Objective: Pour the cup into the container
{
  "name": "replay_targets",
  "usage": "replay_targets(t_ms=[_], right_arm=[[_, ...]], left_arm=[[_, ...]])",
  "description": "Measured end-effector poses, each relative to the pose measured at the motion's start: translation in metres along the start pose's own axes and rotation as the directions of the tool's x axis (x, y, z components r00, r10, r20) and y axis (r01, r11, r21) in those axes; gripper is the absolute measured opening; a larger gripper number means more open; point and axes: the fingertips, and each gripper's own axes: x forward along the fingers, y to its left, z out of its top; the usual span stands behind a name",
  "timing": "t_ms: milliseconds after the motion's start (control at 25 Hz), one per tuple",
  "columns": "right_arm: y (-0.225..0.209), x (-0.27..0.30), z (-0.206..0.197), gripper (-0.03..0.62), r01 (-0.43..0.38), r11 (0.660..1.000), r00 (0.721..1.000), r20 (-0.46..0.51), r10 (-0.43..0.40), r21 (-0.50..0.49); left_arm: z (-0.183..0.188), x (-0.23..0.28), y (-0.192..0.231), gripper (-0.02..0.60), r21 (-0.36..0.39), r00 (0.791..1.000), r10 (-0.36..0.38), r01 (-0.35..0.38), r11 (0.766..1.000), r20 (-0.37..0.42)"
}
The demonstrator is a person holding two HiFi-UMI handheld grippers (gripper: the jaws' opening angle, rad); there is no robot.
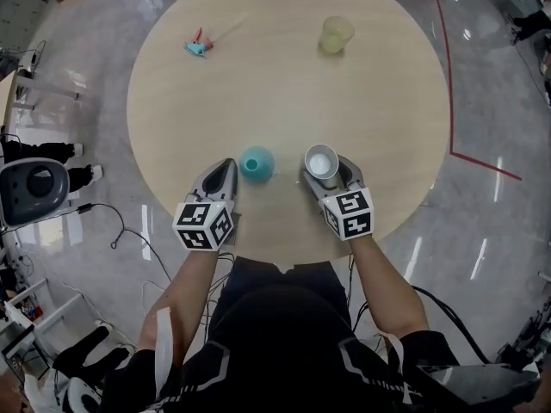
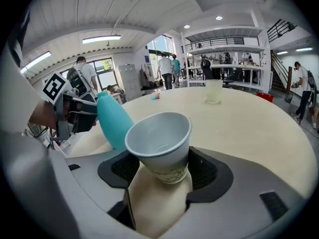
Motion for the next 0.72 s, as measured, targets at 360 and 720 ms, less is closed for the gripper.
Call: replay_targets(t_ms=[360, 720], right_arm=[[0.001, -0.004, -0.008, 0.304, -0.012, 0.998, 0.999, 0.037, 0.009, 0.068], [0.008, -0.017, -0.010, 0.334, -0.012, 1.000, 1.000, 0.001, 0.012, 0.028]], left_arm=[[-0.004, 0.000, 0.006, 0.002, -0.002, 1.000, 0.015, -0.015, 1.000, -0.019], [0.022, -0.014, -0.002, 0.002, 0.028, 0.999, 0.008, -0.010, 1.000, 0.039]])
